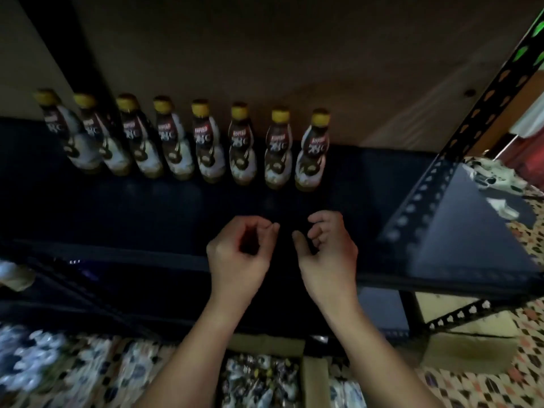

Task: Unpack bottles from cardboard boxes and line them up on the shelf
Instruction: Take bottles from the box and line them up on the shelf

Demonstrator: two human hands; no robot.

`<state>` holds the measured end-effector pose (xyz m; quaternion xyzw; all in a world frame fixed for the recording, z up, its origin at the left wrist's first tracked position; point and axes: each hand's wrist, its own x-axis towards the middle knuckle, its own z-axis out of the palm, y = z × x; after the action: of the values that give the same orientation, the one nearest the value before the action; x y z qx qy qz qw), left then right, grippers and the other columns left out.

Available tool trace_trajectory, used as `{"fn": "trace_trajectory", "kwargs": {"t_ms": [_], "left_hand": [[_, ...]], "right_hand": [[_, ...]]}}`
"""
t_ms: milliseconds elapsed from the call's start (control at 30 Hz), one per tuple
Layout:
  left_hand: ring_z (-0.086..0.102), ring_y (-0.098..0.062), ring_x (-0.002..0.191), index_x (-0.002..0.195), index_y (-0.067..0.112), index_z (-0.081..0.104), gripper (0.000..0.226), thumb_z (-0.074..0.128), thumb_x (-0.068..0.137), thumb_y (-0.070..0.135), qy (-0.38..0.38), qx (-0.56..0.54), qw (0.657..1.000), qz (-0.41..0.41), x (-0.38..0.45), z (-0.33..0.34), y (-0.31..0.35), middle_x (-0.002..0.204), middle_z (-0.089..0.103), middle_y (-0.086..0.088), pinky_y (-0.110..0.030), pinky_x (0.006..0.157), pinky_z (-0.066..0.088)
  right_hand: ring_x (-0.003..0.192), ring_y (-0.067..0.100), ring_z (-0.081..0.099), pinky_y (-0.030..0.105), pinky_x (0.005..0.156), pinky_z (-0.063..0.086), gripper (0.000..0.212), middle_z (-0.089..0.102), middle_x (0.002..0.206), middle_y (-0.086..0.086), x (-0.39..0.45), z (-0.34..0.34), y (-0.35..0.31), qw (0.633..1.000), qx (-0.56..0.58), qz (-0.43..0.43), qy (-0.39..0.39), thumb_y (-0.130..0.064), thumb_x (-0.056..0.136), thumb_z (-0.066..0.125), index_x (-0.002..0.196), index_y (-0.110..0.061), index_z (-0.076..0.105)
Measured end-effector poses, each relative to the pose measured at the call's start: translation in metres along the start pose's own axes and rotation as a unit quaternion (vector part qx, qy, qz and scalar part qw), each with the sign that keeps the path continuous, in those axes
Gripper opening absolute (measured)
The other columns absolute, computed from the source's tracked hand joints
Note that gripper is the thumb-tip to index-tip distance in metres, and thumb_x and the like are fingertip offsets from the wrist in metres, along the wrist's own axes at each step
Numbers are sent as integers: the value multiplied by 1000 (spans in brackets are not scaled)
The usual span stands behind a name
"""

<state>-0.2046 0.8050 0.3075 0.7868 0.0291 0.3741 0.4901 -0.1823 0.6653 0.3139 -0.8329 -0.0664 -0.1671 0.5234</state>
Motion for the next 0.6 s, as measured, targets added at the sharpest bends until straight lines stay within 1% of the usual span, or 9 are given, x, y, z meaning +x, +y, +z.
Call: {"fn": "trace_trajectory", "kwargs": {"t_ms": [67, 133, 200, 267, 367, 433, 467, 533, 600], "left_hand": [[62, -13, 68, 84, 3, 71, 9, 78, 89, 5, 20, 40, 993, 106, -35, -11, -12, 79, 66, -1, -19, 67, 49], [61, -16, 72, 86, 0, 69, 8, 75, 90, 3, 0, 51, 992, 114, -74, -18, -38, 84, 63, -5, -19, 71, 49], [61, -16, 79, 95, 3, 67, 6, 72, 94, 7, -47, 62, 996, 34, -112, -21, -71, 90, 61, -1, -20, 74, 49], [61, -11, 86, 101, 13, 66, 7, 70, 96, 15, -102, 99, 987, -81, -158, -22, -119, 94, 59, 6, -19, 78, 47], [60, -10, 90, 106, 18, 64, 11, 68, 97, 20, -173, 167, 948, -206, -233, -17, -209, 98, 63, 7, -22, 79, 49], [61, -9, 88, 109, 15, 65, 15, 70, 94, 15, -215, 201, 912, -286, -283, -12, -275, 99, 67, 3, -15, 73, 47], [63, -11, 87, 108, 13, 66, 17, 72, 92, 13, -232, 221, 894, -314, -308, -8, -307, 99, 69, 2, -15, 73, 48], [70, -21, 88, 104, 13, 69, 18, 73, 87, 11, -267, 248, 858, -363, -358, 1, -369, 98, 74, -3, -27, 79, 56], [72, -31, 91, 105, 11, 71, 20, 72, 85, 12, -301, 273, 815, -414, -407, 11, -422, 99, 75, -12, -40, 80, 59]], "right_hand": [[74, 7, 56, 8, 69, 40, 21, 56, 80, -6, -37, -1, -2, 996, 45, -78, 6, -8, 89, 75, 100, -17, 59], [77, 5, 56, 9, 74, 40, 12, 56, 83, -4, -73, 8, 12, 992, 49, -118, -24, -6, 90, 72, 98, -9, 63], [81, 5, 57, 10, 76, 41, 12, 57, 87, -4, -103, 26, 48, 993, 40, -82, -75, -6, 92, 71, 101, -8, 64], [84, 8, 58, 13, 76, 44, 16, 58, 91, -5, -131, 47, 99, 991, 24, 9, -133, -9, 94, 69, 108, -14, 63], [86, 11, 59, 21, 76, 47, 25, 59, 96, -2, -180, 83, 197, 973, -37, 110, -200, -5, 92, 66, 114, -17, 60], [88, 14, 60, 25, 79, 49, 32, 60, 96, -1, -215, 109, 268, 953, -95, 169, -235, -4, 90, 68, 118, -16, 59], [91, 17, 61, 31, 82, 52, 34, 61, 97, 0, -232, 123, 304, 940, -117, 195, -253, -5, 89, 69, 120, -15, 58], [98, 25, 64, 41, 87, 54, 39, 63, 103, 6, -268, 149, 373, 910, -153, 250, -292, -9, 88, 70, 124, -15, 56], [106, 32, 64, 40, 87, 54, 43, 65, 114, 12, -303, 170, 433, 879, -182, 292, -329, -14, 88, 71, 127, -17, 53]]}}
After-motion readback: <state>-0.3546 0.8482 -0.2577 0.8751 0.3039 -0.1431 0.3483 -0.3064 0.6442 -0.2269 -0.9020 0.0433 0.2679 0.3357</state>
